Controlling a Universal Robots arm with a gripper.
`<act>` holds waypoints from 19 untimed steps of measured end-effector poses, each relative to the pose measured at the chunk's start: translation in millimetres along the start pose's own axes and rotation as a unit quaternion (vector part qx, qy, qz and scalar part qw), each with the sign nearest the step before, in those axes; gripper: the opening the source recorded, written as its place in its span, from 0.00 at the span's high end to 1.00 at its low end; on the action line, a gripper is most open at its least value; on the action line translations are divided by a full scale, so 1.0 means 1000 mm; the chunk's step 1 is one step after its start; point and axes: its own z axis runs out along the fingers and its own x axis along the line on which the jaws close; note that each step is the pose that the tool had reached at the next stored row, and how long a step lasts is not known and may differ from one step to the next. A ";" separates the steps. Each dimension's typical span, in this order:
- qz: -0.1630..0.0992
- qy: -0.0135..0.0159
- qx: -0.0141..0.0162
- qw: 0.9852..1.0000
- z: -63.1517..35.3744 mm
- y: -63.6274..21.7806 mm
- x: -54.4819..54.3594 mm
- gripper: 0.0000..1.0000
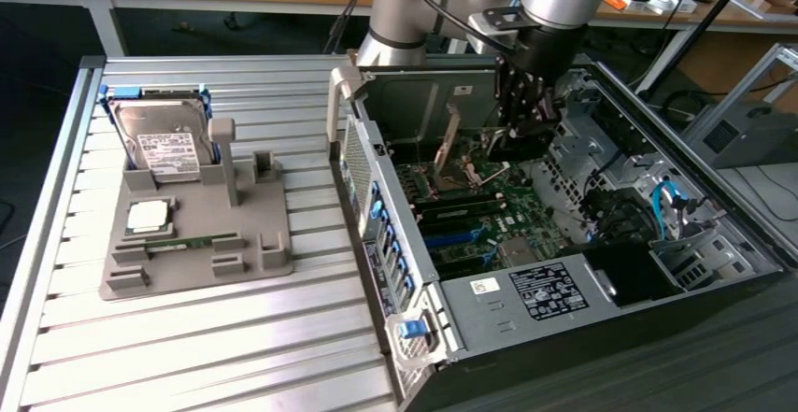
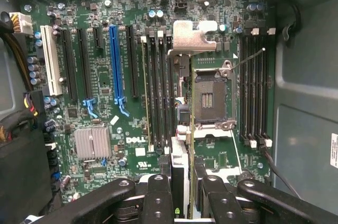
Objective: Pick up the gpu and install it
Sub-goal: 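Insert the gpu into the slot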
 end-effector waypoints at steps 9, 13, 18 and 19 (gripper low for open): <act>0.000 0.000 0.000 1.000 0.0002 0.0020 0.001 0.73; 0.000 0.000 0.000 1.000 0.0002 0.0028 0.001 0.73; 0.000 0.000 0.000 1.000 0.0003 0.0036 0.001 0.73; 0.000 0.000 0.000 1.000 0.0003 0.0037 0.001 0.73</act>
